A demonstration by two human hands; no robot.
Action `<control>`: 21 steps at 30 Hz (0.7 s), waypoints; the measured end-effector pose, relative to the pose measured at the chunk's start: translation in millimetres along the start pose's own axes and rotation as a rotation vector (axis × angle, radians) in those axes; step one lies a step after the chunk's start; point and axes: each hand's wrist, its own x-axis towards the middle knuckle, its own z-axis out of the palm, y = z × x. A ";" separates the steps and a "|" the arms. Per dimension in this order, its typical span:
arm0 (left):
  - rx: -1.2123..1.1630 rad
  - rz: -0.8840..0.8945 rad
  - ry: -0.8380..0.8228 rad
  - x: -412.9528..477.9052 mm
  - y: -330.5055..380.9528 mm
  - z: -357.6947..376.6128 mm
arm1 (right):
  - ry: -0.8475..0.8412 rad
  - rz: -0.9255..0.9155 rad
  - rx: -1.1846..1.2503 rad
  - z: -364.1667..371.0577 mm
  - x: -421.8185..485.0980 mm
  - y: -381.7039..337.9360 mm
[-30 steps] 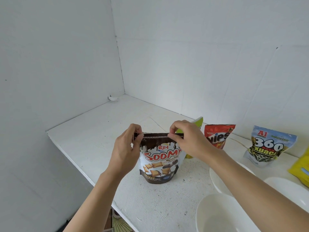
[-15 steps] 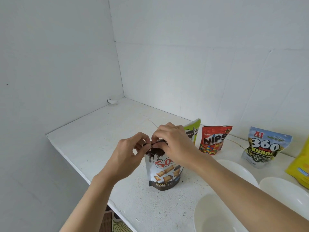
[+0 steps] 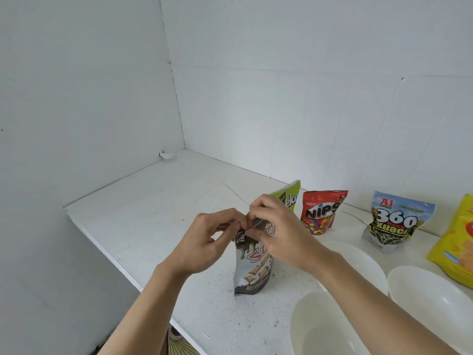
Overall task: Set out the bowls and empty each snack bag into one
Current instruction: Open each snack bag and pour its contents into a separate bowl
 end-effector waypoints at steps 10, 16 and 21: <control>-0.210 -0.134 0.163 4.5 10.7 32.8 | 0.114 0.034 0.050 0.7 -21.2 9.1; -0.178 -0.217 0.072 8.1 20.5 24.1 | 0.122 0.029 0.101 -6.3 -22.3 9.2; -0.171 -0.343 0.026 9.1 30.2 22.3 | 0.144 0.009 0.119 -5.5 -27.1 10.5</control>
